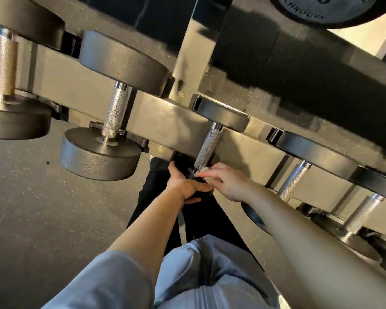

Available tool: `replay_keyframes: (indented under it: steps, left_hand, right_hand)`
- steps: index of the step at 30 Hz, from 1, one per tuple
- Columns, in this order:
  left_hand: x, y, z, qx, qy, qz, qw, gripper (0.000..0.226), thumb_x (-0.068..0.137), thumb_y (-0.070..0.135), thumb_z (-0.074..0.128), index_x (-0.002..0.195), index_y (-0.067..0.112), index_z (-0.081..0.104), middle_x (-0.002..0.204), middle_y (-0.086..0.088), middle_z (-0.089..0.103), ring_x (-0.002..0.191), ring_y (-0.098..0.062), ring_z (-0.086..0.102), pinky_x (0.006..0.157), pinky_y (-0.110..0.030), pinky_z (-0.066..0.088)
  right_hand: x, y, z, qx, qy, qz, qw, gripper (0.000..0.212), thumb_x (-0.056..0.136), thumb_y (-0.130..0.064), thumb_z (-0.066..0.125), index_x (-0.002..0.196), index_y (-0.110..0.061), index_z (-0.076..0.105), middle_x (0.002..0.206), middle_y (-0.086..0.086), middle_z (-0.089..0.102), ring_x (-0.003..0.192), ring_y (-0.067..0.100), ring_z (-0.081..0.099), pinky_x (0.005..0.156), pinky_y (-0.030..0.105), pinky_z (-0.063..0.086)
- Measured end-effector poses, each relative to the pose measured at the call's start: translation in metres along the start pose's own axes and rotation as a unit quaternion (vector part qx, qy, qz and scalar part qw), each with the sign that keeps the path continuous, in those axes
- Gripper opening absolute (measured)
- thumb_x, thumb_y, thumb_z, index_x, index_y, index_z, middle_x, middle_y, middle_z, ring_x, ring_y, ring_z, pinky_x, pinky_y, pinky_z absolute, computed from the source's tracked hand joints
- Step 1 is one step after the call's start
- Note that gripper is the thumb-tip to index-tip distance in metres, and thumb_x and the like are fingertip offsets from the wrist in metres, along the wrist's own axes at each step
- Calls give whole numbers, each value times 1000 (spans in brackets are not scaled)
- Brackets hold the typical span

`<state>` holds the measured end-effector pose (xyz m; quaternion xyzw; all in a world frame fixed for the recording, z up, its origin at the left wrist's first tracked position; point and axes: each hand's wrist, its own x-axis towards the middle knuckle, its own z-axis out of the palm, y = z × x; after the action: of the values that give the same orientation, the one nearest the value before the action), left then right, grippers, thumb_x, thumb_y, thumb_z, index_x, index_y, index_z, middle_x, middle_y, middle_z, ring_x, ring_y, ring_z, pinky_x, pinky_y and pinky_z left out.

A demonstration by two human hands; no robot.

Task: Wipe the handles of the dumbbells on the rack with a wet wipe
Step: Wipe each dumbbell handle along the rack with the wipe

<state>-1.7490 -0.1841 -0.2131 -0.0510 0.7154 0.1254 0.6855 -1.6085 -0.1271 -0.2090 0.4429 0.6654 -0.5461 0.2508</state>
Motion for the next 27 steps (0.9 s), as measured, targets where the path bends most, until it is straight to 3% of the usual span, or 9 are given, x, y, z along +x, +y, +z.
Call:
replay_keyframes:
  steps: [3, 5, 7, 11, 15, 19, 21, 24, 27]
  left_hand:
    - [1, 0, 1, 0, 2, -4, 1000, 135, 56, 7, 92, 149, 39, -1, 138, -3, 45, 105, -25, 62, 60, -31, 59]
    - [2, 0, 0, 0, 0, -7, 1000, 136, 56, 7, 92, 149, 40, -1, 137, -2, 47, 105, -25, 62, 59, -30, 58]
    - [3, 1, 0, 0, -2, -9, 1000, 136, 56, 7, 91, 149, 41, -2, 136, -2, 48, 104, -25, 62, 58, -30, 58]
    - [5, 1, 0, 9, 1, -21, 1000, 129, 63, 0, 85, 149, 42, -2, 140, -3, 44, 105, -29, 62, 59, -35, 60]
    - [3, 2, -1, 16, -4, -20, 1000, 124, 68, 2, 83, 149, 39, -3, 139, -5, 48, 100, -28, 65, 62, -36, 61]
    - [0, 4, -2, 14, -13, -17, 1000, 127, 66, 0, 83, 150, 38, -4, 140, -4, 47, 104, -26, 62, 59, -33, 60]
    - [-1, 3, -3, 11, -12, -17, 1000, 127, 65, -1, 84, 150, 38, -2, 139, -2, 46, 107, -27, 61, 58, -32, 60]
    - [-4, 3, -3, 0, -17, -8, 1000, 129, 61, 1, 88, 150, 36, 1, 136, 0, 46, 105, -27, 62, 56, -30, 59]
    - [-4, 3, -3, -9, -19, -2, 1000, 129, 59, 3, 90, 149, 36, 4, 136, -1, 48, 104, -27, 63, 52, -28, 56]
  right_hand:
    - [1, -11, 4, 34, 80, -47, 995, 32, 91, -2, 53, 114, -15, 70, 112, 6, 61, 107, 20, 58, 82, 10, 33]
    - [0, -15, 0, 57, 88, -47, 993, 31, 88, -3, 57, 114, -14, 70, 113, 4, 66, 105, 17, 60, 79, 3, 33]
    - [4, -21, -4, 31, 100, -50, 993, 31, 88, -7, 60, 116, -13, 68, 114, 5, 68, 105, 18, 62, 81, 7, 39]
    - [25, -44, 3, -122, 107, -33, 986, 25, 93, -19, 52, 113, -16, 66, 110, 10, 68, 103, 29, 62, 87, 33, 48]
    - [40, -69, 1, -312, 106, -16, 944, 25, 97, -17, 45, 115, -17, 63, 113, 8, 64, 106, 29, 61, 83, 33, 47]
    - [46, -75, -1, -373, 98, -14, 923, 26, 99, -16, 41, 114, -17, 62, 112, 5, 65, 107, 28, 61, 80, 32, 45]
    - [41, -65, -2, -323, 85, -33, 942, 24, 98, -19, 43, 111, -18, 63, 109, 7, 65, 103, 29, 61, 76, 31, 44]
    - [23, -25, 0, -113, 103, -65, 986, 16, 92, -23, 56, 98, -16, 69, 97, 6, 68, 93, 27, 63, 73, 32, 44]
    - [2, 11, 10, 93, 191, 27, 977, 10, 84, -14, 67, 92, -13, 72, 88, 0, 70, 86, 19, 64, 74, 24, 47]
